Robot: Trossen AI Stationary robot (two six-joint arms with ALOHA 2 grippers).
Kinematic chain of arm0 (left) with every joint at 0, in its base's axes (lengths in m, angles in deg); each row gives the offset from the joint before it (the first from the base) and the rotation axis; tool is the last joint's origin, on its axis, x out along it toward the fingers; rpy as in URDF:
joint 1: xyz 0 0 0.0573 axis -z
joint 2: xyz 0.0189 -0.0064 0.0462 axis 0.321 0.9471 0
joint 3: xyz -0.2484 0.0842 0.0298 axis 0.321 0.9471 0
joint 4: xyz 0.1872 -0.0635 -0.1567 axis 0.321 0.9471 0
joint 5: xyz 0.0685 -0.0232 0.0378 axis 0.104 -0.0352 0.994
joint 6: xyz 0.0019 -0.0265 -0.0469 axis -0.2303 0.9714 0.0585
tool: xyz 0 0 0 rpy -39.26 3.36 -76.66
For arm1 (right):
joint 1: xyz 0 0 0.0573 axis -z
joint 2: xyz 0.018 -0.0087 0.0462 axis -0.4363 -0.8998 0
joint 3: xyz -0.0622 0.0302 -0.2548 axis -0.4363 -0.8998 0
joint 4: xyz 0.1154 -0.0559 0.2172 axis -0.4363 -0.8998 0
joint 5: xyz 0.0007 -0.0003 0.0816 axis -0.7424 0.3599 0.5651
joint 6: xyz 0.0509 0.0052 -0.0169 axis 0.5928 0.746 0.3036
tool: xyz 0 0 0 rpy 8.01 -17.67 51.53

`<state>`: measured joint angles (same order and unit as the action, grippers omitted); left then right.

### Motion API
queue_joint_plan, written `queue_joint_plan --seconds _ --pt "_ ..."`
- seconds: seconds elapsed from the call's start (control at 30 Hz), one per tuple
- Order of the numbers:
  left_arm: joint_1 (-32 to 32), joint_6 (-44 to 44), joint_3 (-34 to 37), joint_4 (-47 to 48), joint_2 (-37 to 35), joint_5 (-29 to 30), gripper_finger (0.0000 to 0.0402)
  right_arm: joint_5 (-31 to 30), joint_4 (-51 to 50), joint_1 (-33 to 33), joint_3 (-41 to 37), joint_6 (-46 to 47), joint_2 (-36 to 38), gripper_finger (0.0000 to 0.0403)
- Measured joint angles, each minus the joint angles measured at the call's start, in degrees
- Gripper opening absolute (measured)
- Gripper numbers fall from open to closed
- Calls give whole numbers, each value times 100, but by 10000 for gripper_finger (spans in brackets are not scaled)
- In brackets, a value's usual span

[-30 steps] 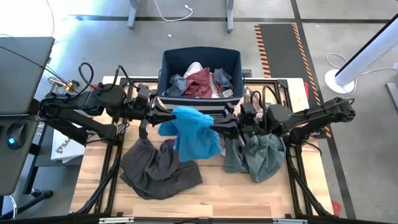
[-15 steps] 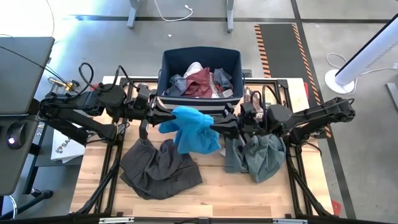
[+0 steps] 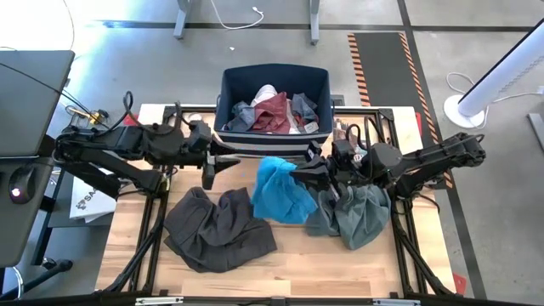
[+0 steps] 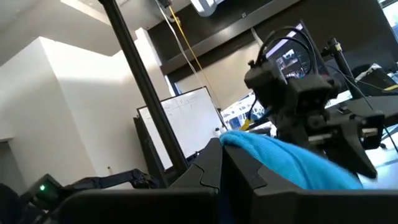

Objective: Sort clothes
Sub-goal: Put the blue short into the blue laundry bin

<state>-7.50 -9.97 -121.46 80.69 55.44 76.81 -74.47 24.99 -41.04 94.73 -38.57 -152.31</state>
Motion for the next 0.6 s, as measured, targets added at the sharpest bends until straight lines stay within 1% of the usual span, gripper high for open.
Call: queue_joint_plan --seconds 0.1,0.2,0.27,0.37,0.47,0.53,0.6 --pt "148 -23 0 289 18 -53 201 10 9 2 0 48 0 0" --pt "421 -248 0 157 20 134 216 -100 9 2 0 127 0 0" --pt "639 -629 0 -291 22 383 217 -230 -2 2 0 186 0 0" --pt "929 -1391 0 -1271 113 779 215 -517 -44 2 0 197 0 0" --pt "1049 -2073 0 -2158 355 1217 214 -755 -183 6 0 274 2 0" --pt "1060 -2418 0 -2480 562 1388 214 -874 -315 17 0 405 2 0" --pt "1055 -2720 -2 -2597 784 1491 214 -895 -420 31 0 516 1 0"
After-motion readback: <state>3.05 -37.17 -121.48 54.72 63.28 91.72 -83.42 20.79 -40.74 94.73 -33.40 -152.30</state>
